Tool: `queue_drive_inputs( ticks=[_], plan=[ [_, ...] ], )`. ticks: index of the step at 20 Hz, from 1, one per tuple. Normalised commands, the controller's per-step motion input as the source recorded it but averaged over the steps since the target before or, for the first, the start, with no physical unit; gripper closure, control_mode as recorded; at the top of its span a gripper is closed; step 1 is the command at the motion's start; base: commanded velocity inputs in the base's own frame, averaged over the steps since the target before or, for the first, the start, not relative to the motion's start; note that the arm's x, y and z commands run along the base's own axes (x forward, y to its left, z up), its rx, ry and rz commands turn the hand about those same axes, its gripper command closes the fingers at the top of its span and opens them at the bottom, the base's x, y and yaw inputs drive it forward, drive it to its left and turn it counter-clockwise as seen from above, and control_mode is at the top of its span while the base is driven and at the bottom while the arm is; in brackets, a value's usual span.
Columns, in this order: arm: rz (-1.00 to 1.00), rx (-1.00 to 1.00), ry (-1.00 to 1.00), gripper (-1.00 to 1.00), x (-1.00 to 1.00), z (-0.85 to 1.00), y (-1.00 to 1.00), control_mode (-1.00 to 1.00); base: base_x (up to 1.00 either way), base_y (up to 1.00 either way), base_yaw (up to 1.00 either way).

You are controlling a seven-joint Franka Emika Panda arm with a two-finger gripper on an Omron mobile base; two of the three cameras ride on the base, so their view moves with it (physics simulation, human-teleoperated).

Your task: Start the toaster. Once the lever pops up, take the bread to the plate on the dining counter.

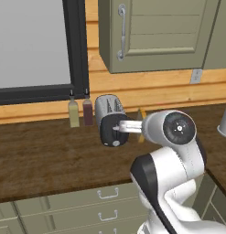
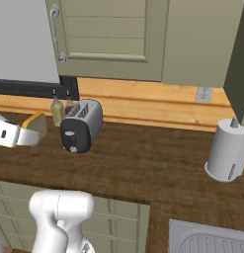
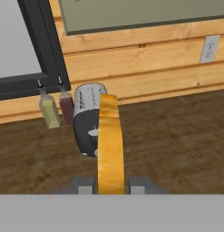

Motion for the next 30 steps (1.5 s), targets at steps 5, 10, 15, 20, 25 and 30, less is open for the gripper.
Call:
queue_drive_inputs(
  ticks=[5,10,15,20,25,30],
  plan=[
    [0.0,0.0,0.0,1.0,-0.49,0.0,-0.08,-1.0,0.0,0.0,0.0],
    [0.0,0.0,0.0,1.0,-0.49,0.0,-0.03,-1.0,0.0,0.0,0.0],
    [0.0,0.0,-0.01,1.0,-0.21,0.01,0.0,1.0,-0.34,0.0,0.0],
    [0.0,0.0,0.0,1.0,0.0,0.0,0.0,1.0,-0.5,0.2,0.0],
    [0.0,0.0,0.0,1.0,0.0,0.0,0.0,1.0,-0.42,0.52,-0.09],
    [0.0,0.0,0.0,1.0,0.0,0.0,0.0,1.0,-0.43,0.62,-0.24]
  ],
)
